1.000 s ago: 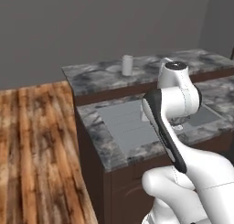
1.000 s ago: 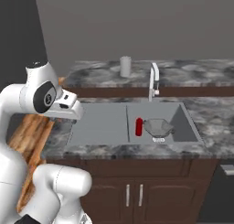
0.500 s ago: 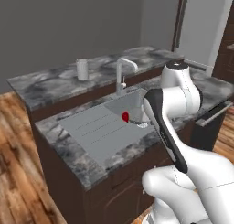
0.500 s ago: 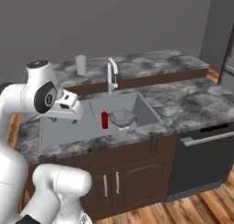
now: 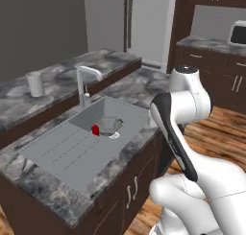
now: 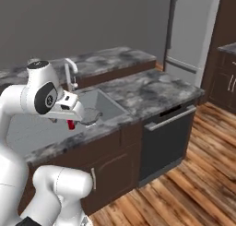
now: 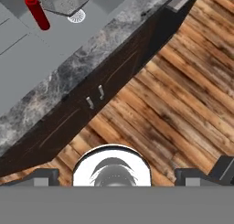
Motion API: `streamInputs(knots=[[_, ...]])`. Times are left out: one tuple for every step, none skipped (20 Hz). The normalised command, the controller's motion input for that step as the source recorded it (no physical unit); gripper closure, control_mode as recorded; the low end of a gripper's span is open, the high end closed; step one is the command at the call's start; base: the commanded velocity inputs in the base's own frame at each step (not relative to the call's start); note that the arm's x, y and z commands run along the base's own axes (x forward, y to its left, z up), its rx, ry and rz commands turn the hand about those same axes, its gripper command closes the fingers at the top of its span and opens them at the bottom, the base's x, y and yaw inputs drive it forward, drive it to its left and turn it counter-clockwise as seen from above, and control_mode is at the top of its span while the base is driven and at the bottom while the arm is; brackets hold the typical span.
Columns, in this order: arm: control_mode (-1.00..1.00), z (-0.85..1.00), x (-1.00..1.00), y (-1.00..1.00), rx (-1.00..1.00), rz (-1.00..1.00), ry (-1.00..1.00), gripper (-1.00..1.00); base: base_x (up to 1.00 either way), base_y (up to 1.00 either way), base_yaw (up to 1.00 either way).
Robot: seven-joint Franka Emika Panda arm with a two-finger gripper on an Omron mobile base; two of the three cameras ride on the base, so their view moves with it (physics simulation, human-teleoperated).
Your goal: Pick the glass cup and colander and place them in the sink. Then turn on the water.
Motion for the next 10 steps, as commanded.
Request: streamInputs(knots=[[1.0,0.0,0.0,0.0,0.0,0.0,0.0,-1.0,0.0,0.0,-0.5],[1.0,0.0,0.0,0.0,0.0,0.0,0.0,-1.0,0.0,0.0,-0.5],[1.0,0.0,0.0,0.0,0.0,0.0,0.0,-1.0,0.0,0.0,-0.5],[1.0,0.0,0.0,0.0,0.0,0.0,0.0,-1.0,0.0,0.0,-0.5],[1.0,0.0,0.0,0.0,0.0,0.0,0.0,-1.0,0.0,0.0,-0.5],[1.0,0.0,0.0,0.0,0.0,0.0,0.0,-1.0,0.0,0.0,-0.5],[1.0,0.0,0.0,0.0,0.0,0.0,0.0,-1.0,0.0,0.0,-0.5],[1.0,0.0,0.0,0.0,0.0,0.0,0.0,-1.0,0.0,0.0,-0.5],[1.0,0.0,0.0,0.0,0.0,0.0,0.0,-1.0,0.0,0.0,-0.5],[1.0,0.0,0.0,0.0,0.0,0.0,0.0,-1.0,-0.02,0.0,-0.5]])
